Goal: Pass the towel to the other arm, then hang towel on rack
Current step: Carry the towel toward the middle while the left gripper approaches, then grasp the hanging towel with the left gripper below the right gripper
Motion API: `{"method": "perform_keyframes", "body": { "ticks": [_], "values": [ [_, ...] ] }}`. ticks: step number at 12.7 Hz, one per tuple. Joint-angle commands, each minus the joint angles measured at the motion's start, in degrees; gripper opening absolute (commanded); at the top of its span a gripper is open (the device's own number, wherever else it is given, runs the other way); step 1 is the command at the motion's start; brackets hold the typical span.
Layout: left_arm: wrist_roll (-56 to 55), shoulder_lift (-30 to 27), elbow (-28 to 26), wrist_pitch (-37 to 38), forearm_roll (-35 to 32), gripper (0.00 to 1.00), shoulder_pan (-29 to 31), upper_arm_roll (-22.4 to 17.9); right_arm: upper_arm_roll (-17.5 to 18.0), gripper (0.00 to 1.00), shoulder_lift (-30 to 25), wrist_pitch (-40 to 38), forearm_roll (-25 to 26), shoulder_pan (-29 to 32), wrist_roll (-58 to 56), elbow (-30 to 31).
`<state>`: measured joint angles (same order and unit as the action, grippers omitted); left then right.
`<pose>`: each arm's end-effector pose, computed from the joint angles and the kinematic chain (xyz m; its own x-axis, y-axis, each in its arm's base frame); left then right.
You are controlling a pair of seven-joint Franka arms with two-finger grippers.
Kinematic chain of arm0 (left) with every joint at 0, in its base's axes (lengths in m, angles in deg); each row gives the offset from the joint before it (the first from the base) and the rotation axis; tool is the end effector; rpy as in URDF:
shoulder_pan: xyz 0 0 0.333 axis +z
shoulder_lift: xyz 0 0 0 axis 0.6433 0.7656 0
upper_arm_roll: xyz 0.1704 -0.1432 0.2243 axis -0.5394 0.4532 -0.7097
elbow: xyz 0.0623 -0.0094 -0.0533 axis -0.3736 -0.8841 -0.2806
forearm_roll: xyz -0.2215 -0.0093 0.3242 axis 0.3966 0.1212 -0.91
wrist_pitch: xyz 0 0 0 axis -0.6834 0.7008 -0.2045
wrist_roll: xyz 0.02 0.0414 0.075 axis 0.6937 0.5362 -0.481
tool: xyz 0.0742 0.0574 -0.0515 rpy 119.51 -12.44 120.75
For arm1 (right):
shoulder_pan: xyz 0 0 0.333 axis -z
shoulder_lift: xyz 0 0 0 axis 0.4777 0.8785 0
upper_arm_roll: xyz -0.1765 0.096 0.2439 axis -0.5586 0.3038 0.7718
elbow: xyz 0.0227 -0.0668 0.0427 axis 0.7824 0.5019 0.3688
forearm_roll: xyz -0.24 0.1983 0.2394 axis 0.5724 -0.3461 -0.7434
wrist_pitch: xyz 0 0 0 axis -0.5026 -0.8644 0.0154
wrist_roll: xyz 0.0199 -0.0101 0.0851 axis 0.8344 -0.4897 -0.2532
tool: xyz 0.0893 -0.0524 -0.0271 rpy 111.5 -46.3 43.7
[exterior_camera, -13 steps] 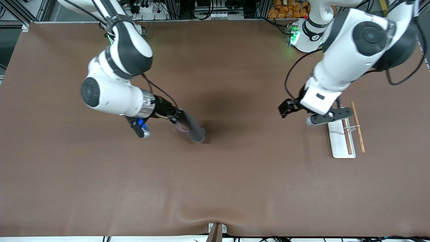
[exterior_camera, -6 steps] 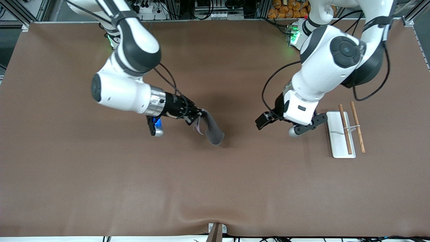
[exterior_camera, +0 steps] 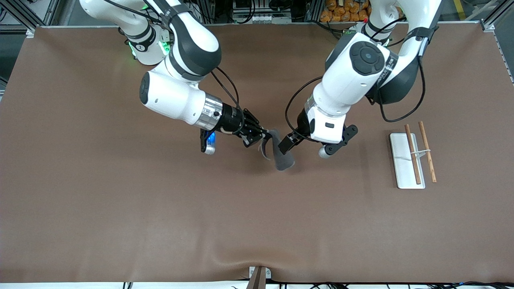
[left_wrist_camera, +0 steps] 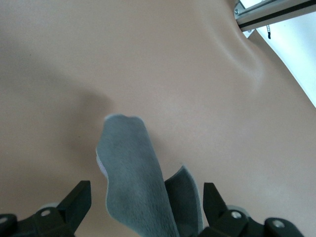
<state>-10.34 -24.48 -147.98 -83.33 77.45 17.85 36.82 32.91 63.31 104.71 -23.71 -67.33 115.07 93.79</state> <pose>0.5713 -0.3856 0.4897 0.7630 0.6409 -0.0836 0.6331 -0.7151 0.2963 0.5675 0.4285 0.4436 0.3011 -0.6322 -0.7139 -0.9488 -0.1237 -0.2906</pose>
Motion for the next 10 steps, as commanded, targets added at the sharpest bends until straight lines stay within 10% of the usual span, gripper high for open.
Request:
{"method": "perform_keyframes", "body": {
  "ticks": [1, 5, 10],
  "values": [
    [-7.14, 0.87, 1.60, -0.07, -3.21, 0.86, -1.63, -0.43, -0.54, 0.00, 2.37, 1.32, -1.27, -1.82, 5.88, -4.19],
    [-12.01, 1.14, 1.51, -0.07, -3.12, 0.54, -2.34, -0.25, -0.54, 0.00, 3.16, 3.52, -1.10, -3.05, 9.06, -6.04],
    [-14.21, 0.70, 1.69, 0.02, -2.16, 0.42, -2.16, -0.25, -0.54, 0.00, 3.16, 3.43, -0.57, -2.96, 9.07, -6.04]
  ]
}}
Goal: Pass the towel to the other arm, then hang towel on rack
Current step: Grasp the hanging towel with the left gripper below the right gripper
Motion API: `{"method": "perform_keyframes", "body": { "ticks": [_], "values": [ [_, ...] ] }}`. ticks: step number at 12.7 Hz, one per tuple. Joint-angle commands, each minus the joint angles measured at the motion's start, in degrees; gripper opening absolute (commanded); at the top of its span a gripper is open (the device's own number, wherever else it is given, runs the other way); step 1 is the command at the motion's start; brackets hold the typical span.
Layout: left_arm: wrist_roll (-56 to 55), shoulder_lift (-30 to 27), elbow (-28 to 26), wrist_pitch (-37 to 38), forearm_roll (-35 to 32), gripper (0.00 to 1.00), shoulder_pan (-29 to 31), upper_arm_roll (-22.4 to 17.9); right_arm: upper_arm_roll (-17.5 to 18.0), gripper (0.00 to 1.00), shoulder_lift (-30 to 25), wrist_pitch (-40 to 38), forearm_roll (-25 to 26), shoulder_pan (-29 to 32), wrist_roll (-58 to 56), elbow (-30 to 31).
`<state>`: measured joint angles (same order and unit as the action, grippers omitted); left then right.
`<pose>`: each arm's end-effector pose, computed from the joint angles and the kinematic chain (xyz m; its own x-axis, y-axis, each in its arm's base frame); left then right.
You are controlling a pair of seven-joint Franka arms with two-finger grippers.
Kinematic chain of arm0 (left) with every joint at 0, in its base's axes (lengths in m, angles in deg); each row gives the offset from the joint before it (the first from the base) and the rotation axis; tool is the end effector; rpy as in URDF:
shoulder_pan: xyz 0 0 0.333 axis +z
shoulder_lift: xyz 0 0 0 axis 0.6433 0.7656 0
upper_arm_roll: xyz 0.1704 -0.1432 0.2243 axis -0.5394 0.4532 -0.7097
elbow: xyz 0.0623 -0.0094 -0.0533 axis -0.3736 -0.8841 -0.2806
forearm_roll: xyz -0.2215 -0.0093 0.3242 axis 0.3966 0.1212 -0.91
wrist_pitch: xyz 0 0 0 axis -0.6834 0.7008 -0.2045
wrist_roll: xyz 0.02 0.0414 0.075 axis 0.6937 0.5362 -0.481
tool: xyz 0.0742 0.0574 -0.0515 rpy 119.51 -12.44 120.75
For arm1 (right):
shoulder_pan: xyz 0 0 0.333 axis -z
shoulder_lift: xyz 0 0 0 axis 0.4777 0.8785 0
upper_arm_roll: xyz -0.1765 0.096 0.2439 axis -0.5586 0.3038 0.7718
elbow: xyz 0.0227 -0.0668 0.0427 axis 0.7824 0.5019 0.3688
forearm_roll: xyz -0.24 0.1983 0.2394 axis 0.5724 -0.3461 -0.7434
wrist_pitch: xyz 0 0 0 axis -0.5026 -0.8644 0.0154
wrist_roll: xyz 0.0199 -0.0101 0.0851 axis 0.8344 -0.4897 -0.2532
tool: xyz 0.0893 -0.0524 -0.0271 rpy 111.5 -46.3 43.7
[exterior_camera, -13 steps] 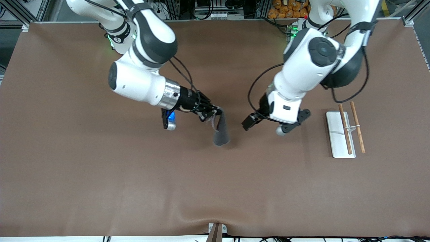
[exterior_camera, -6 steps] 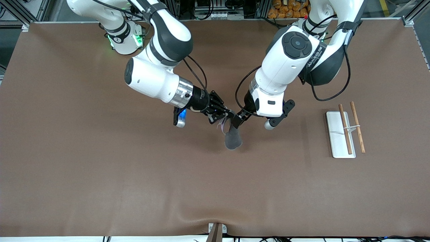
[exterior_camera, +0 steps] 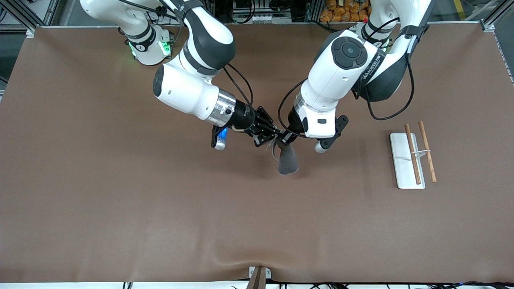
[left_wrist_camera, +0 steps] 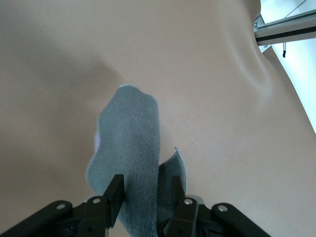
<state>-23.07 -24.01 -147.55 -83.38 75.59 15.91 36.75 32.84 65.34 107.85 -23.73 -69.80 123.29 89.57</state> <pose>0.5613 -0.4039 0.4878 0.6391 0.7601 -0.1173 0.7570 -0.5946 0.2710 0.5647 0.4575 0.4595 0.2124 -0.6242 -0.7519 -0.9677 -0.0274 -0.2506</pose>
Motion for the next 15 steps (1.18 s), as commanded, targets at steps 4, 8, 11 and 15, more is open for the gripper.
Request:
{"method": "perform_keyframes", "body": {
  "ticks": [4, 8, 11, 15],
  "values": [
    [-2.80, -0.21, 1.26, 0.25, 0.31, 0.31, -0.22, -0.09, -0.47, 0.00, 1.04, -0.23, -0.47, -0.40, 0.76, -1.83],
    [-2.89, -0.38, 1.17, 0.68, 1.90, 0.05, -0.30, -0.09, -0.47, 0.00, 1.04, -0.32, -0.38, -0.22, 0.67, -1.56],
    [-2.63, -0.56, 1.17, 0.77, 2.68, 0.00, -0.13, -0.01, -0.47, 0.00, 0.78, -0.50, -0.29, -0.04, 0.59, -1.30],
    [0.26, -0.65, 2.39, 3.84, 6.11, 0.00, 1.80, -0.18, -0.56, 0.08, 0.69, -2.86, -0.29, 0.65, 0.59, -1.12]
  ]
}}
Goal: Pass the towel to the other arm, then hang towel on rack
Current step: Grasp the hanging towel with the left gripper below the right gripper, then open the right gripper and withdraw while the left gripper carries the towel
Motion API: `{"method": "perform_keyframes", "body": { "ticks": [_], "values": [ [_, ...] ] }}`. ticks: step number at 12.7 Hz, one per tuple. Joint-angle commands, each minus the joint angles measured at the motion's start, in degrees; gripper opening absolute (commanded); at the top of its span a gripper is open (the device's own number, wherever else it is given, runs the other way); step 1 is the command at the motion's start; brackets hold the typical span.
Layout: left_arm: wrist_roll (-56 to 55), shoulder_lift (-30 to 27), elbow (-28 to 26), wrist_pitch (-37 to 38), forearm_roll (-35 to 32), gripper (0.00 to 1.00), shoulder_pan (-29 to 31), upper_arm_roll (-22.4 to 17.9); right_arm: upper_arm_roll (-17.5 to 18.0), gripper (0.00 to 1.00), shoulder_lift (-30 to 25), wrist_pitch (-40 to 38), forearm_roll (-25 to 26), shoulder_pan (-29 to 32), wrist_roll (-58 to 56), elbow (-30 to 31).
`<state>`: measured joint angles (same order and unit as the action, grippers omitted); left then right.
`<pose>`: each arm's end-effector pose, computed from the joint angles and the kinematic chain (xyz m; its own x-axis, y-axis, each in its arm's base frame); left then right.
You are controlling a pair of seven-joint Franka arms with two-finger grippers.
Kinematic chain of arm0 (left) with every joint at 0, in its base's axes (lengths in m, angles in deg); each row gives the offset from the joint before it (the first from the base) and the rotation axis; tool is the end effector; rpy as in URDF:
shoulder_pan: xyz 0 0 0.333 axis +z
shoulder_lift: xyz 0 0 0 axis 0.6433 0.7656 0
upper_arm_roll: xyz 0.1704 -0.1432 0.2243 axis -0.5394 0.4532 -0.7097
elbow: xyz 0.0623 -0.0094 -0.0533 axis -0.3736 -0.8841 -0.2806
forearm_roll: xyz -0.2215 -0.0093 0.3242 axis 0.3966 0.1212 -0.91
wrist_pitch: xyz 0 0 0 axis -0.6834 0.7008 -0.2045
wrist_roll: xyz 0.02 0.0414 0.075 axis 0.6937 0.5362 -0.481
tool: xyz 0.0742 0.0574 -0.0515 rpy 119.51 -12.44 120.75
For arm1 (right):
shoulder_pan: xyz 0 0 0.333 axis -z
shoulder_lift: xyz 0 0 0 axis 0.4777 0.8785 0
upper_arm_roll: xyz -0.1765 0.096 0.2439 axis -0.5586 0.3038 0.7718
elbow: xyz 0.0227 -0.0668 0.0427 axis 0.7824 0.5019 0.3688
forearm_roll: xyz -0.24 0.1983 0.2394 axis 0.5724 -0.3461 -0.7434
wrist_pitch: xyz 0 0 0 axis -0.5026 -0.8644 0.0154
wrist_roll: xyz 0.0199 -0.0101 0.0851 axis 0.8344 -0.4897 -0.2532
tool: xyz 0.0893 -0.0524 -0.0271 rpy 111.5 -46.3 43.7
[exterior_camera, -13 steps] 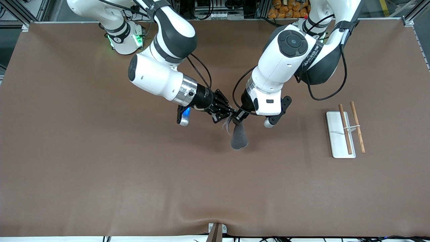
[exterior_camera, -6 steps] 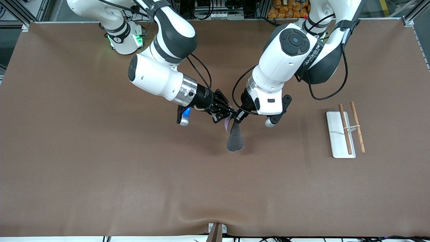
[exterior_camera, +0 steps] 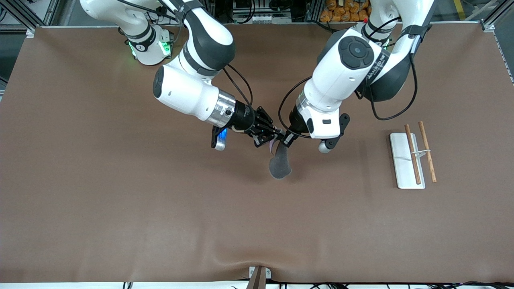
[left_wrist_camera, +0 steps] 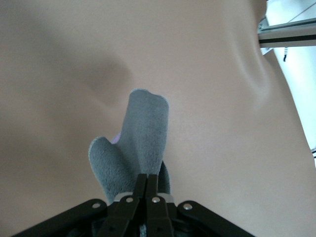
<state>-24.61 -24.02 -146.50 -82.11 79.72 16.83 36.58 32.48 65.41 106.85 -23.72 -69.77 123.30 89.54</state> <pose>0.5673 -0.3959 0.4951 0.5826 0.7896 -0.1925 0.8060 -0.5310 0.2615 0.5658 0.4557 0.4578 0.2097 -0.6257 -0.7513 -0.9698 -0.0355 -0.2412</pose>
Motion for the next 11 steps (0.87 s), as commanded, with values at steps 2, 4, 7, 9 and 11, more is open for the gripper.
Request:
{"method": "perform_keyframes", "body": {
  "ticks": [2, 4, 7, 9, 11],
  "values": [
    [3.13, -0.73, 2.22, 4.43, 1.90, 0.00, 0.97, -0.27, -0.29, 1.00, 0.61, -5.29, -0.30, 2.11, 0.66, -1.00],
    [4.36, -0.91, 2.23, 4.69, 2.34, 0.00, 1.85, -0.27, -0.55, 1.00, 0.26, -9.07, 0.57, 3.44, 0.66, -0.74],
    [12.93, -1.87, 2.23, 9.94, 2.52, 0.00, 4.57, 0.08, -0.64, 1.00, -0.70, -19.40, 14.51, 6.33, 0.66, -0.65],
    [22.96, -2.84, 2.14, 13.73, 3.22, 0.00, 5.89, -0.27, -0.73, 1.00, -2.63, -31.61, 20.93, 10.01, -0.12, -0.56],
    [30.44, -3.89, 2.05, 18.81, 3.13, 0.00, 9.57, -0.18, -0.81, 1.00, -4.12, -42.26, 23.86, 14.15, -1.18, -1.00]
  ]
}}
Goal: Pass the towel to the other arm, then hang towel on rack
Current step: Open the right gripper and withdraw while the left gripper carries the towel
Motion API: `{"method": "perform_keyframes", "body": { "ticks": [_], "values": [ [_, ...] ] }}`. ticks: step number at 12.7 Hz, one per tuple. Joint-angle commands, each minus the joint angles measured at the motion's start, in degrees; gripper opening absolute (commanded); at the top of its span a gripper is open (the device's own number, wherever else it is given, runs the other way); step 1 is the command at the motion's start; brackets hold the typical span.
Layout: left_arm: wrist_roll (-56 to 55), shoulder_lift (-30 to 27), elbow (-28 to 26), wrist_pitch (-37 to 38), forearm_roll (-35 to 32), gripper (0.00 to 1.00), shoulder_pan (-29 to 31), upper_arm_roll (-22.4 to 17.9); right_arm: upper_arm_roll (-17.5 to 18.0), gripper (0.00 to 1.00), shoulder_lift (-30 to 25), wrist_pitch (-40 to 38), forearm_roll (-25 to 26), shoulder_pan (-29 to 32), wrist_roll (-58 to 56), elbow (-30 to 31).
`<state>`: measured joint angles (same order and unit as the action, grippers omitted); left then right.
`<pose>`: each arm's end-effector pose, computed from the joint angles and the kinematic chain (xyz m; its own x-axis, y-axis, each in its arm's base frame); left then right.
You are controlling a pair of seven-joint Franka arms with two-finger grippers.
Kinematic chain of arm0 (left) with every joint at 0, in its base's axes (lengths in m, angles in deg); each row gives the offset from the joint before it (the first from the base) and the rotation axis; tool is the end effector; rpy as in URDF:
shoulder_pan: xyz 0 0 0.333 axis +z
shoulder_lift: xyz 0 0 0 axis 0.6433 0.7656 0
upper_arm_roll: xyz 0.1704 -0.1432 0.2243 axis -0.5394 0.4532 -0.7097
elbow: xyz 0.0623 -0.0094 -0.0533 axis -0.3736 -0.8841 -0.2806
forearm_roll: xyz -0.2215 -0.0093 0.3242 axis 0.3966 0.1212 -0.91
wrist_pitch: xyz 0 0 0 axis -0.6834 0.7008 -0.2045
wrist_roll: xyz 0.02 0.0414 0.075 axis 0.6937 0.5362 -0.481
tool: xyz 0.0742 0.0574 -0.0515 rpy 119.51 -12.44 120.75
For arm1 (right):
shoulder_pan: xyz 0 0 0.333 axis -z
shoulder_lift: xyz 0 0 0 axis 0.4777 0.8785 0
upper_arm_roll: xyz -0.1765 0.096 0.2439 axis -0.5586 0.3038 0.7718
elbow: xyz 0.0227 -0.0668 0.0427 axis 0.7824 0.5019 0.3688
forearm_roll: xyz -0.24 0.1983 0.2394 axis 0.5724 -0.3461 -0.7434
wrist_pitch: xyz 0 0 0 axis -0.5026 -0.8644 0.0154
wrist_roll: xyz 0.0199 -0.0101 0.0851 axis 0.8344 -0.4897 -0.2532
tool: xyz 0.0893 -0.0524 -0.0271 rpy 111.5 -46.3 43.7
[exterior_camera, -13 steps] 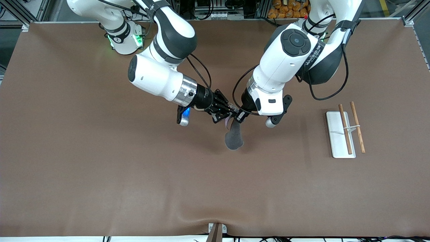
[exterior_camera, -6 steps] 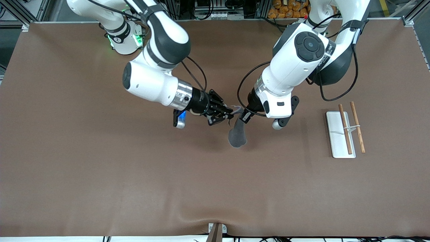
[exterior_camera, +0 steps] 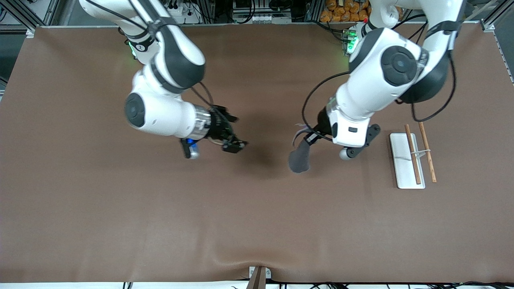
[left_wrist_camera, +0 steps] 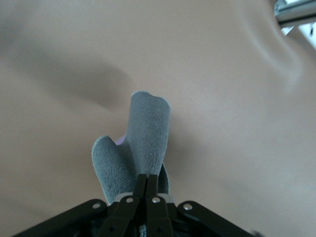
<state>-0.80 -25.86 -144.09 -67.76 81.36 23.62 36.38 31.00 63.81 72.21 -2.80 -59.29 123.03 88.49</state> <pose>0.5868 -0.3199 0.5120 0.7972 0.5801 -0.1673 0.6030 -0.7784 0.1745 0.5841 0.3518 0.4360 0.3059 -0.7703 -0.5595 -0.9168 -0.3967 0.0450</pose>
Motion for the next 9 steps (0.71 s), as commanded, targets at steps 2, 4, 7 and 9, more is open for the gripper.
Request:
{"method": "perform_keyframes", "body": {
  "ticks": [2, 4, 7, 9],
  "values": [
    [14.44, -2.49, -0.62, 9.65, 1.50, 0.00, 6.37, -0.16, 0.05, 1.00, -4.98, -14.39, 7.75, 6.48, -10.34, 0.14],
    [23.66, -2.50, -0.80, 14.93, 1.49, 0.00, 12.25, -0.07, 0.05, 1.00, -7.61, -18.71, 19.41, 6.84, -23.43, -0.04],
    [36.50, -1.62, -1.41, 18.98, 1.41, 0.00, 19.55, 0.02, -0.21, 1.00, -9.38, -22.76, 27.37, 8.59, -30.58, 0.40],
    [43.01, -0.92, -2.29, 19.17, 1.32, 0.00, 22.90, -0.07, -2.39, 1.00, -10.00, -25.58, 28.70, 10.35, -41.81, 0.49]
  ]
}}
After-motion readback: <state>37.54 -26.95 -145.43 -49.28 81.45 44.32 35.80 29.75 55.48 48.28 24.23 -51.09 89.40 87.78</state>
